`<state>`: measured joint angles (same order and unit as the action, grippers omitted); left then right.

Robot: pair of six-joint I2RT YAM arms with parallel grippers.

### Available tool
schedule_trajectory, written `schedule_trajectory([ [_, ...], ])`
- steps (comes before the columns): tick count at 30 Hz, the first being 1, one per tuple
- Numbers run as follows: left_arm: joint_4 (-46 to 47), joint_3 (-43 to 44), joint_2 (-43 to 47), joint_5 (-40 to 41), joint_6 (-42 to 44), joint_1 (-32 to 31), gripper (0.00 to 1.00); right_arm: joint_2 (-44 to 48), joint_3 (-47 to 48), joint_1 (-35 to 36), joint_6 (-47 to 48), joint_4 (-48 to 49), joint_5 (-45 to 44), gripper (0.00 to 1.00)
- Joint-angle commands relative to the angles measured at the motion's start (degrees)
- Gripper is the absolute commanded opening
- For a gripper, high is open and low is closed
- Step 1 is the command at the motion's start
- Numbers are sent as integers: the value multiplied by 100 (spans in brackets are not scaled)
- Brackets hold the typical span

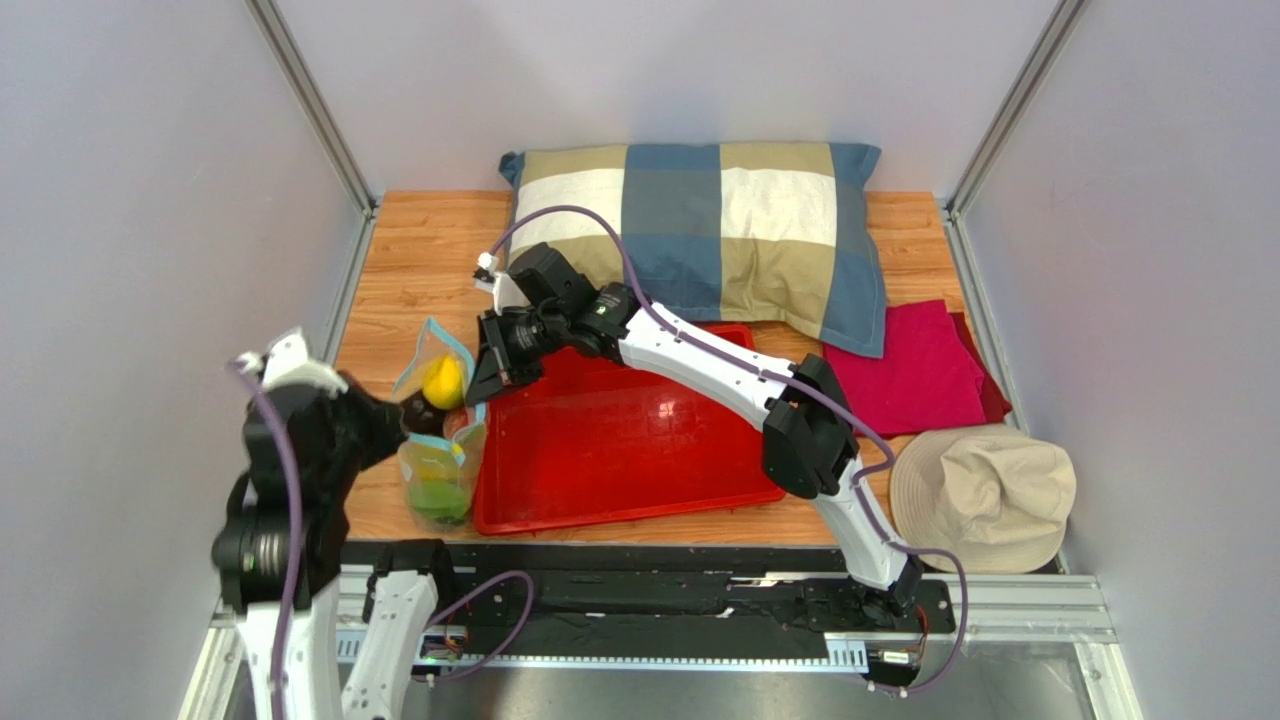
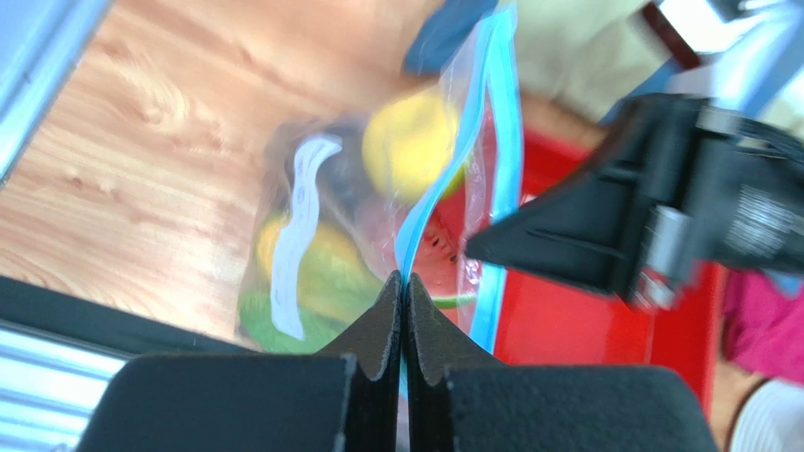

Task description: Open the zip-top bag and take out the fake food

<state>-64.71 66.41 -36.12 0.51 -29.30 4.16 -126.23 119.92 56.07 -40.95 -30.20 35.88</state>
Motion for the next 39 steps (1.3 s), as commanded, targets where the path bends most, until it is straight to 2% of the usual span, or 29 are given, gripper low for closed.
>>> schedule_trajectory([
  [1, 301, -320, 895, 38, -496, 14, 0, 407, 75, 9, 333, -337, -283, 0],
  [3, 336, -655, 896, -470, -603, 14, 0, 407, 189, 9, 465, -531, -318, 0],
  [7, 187, -639, 861, -412, -605, 14, 0, 459, 164, 9, 588, -628, -292, 0],
  [8, 117, -543, 800, -412, -516, 14, 4, 468, 137, 9, 588, -558, -214, 0],
  [11, -461, -113, 265, -219, -252, 14, 29, 477, 93, 35, 614, -514, -81, 0],
  [13, -604, 47, -77, -60, -94, 14, 38, 468, 111, 44, 658, -531, -28, 0],
  [14, -631, 152, -158, 149, -59, 6, 47, 477, 111, 61, 667, -540, -20, 0],
  [16, -622, 275, -412, 361, 81, 14, 59, 494, 137, 61, 694, -540, 7, 0],
  [23, -499, 355, -1327, -6, 389, 14, 61, 503, 278, 79, 755, -628, -2, 0],
  [25, -412, 267, -1432, -183, 495, 14, 60, 512, 269, 79, 781, -654, -46, 2],
  [27, -385, 223, -1564, -61, 740, 14, 54, 539, 217, 79, 860, -689, -107, 4],
  [28, -402, 240, -1626, 114, 811, 14, 31, 556, 208, 79, 895, -689, -177, 4],
  [29, -472, 389, -1696, 324, 855, 14, 18, 530, 207, 70, 974, -724, -239, 5],
  [31, -499, 626, -1767, 432, 882, 6, 0, 477, 277, 35, 1019, -759, -353, 6],
  [34, -114, 987, -1583, 108, 935, 14, 0, 310, 593, 0, 1229, -1014, -554, 12],
  [37, 72, 1093, -1547, -287, 917, 6, 0, 266, 874, -9, 1572, -1401, -801, 22],
  [39, 221, 1006, -1530, -673, 900, 14, 0, 318, 928, -9, 1782, -1577, -950, 32],
])
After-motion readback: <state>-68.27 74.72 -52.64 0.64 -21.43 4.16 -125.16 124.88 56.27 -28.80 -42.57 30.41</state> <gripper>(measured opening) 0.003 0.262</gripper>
